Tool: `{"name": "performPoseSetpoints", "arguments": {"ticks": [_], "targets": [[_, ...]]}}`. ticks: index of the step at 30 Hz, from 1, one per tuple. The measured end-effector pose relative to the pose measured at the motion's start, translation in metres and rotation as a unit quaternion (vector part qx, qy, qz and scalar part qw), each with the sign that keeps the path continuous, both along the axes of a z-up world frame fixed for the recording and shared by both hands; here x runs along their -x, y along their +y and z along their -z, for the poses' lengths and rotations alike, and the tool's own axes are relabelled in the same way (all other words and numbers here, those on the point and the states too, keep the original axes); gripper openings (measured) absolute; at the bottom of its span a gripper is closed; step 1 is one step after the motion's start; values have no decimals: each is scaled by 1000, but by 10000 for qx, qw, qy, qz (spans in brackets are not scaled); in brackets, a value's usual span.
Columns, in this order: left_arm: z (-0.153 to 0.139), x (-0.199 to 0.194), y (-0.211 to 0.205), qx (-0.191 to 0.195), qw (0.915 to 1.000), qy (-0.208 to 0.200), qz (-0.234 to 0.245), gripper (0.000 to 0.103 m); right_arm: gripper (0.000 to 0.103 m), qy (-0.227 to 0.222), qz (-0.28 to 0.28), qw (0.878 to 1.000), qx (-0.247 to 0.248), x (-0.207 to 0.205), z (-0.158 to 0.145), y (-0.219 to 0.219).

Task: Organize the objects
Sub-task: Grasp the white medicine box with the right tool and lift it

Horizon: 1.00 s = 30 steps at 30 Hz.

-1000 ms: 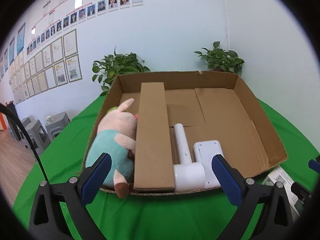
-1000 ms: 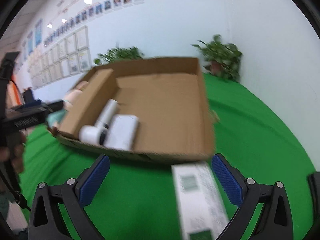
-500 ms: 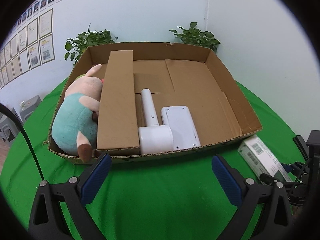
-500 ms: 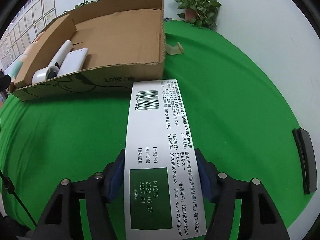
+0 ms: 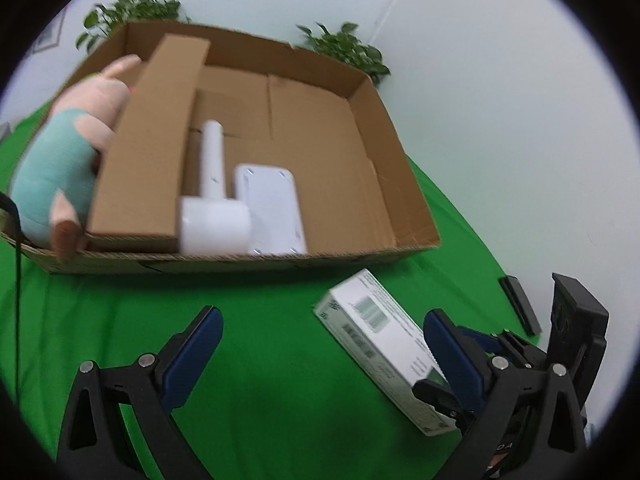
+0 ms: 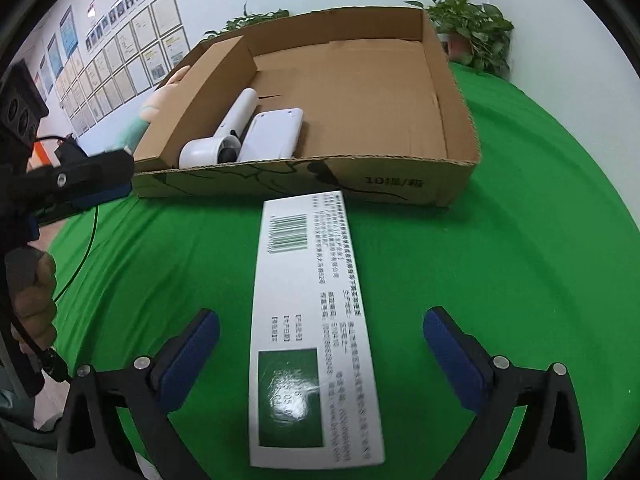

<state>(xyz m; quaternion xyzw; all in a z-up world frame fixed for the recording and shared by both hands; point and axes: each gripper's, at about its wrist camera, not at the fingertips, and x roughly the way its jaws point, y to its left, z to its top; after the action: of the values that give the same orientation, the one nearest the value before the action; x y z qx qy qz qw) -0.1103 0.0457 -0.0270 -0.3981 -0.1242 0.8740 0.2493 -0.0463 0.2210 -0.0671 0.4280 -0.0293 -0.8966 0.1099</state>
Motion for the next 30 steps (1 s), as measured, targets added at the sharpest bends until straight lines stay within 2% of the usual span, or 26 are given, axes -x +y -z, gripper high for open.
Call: {"name": "performPoseSetpoints", "arguments": {"ticks": [3, 6, 8, 9, 13, 16, 18, 21, 23, 25, 27, 28, 30], "targets": [[14, 5, 14, -351, 9980, -424, 297, 100, 103, -17, -145, 9999, 21, -10, -2, 3], [30, 10, 23, -945, 9900, -952, 429, 100, 103, -24, -364, 9993, -125, -24, -1, 2], [35, 10, 31, -1102, 9863, -1128, 484, 100, 102, -53, -417, 9990, -177, -30, 0, 2], [36, 8, 34, -1112, 9862, -1118, 499, 100, 99, -81, -433, 9989, -148, -32, 1, 2], [44, 9, 44, -1124, 9845, -1252, 492, 100, 71, -317, -319, 9989, -152, -31, 7, -4], [56, 10, 47, -1118, 9814, -1501, 421, 98, 64, -345, -340, 9987, -124, -28, 10, -10], [60, 9, 46, -1194, 9794, -1573, 422, 91, 61, -343, -401, 9985, -118, -26, 11, -14], [62, 7, 45, -1380, 9755, -1654, 444, 83, 61, -394, -450, 9981, 162, -24, 13, -17], [63, 5, 45, -1308, 9776, -1609, 369, 83, 61, -439, -500, 9969, 432, -24, 13, -19], [66, 3, 43, -1246, 9785, -1616, 291, 79, 61, -438, -516, 9961, 574, -24, 14, -20], [70, 3, 41, -1193, 9783, -1676, 235, 63, 61, -431, -489, 9952, 726, -24, 14, -18], [73, 4, 41, -1196, 9765, -1774, 247, 51, 61, -435, -501, 9939, 879, -24, 15, -16], [76, 2, 39, -1313, 9739, -1842, 201, 51, 61, -460, -508, 9922, 1045, -25, 15, -17]]}}
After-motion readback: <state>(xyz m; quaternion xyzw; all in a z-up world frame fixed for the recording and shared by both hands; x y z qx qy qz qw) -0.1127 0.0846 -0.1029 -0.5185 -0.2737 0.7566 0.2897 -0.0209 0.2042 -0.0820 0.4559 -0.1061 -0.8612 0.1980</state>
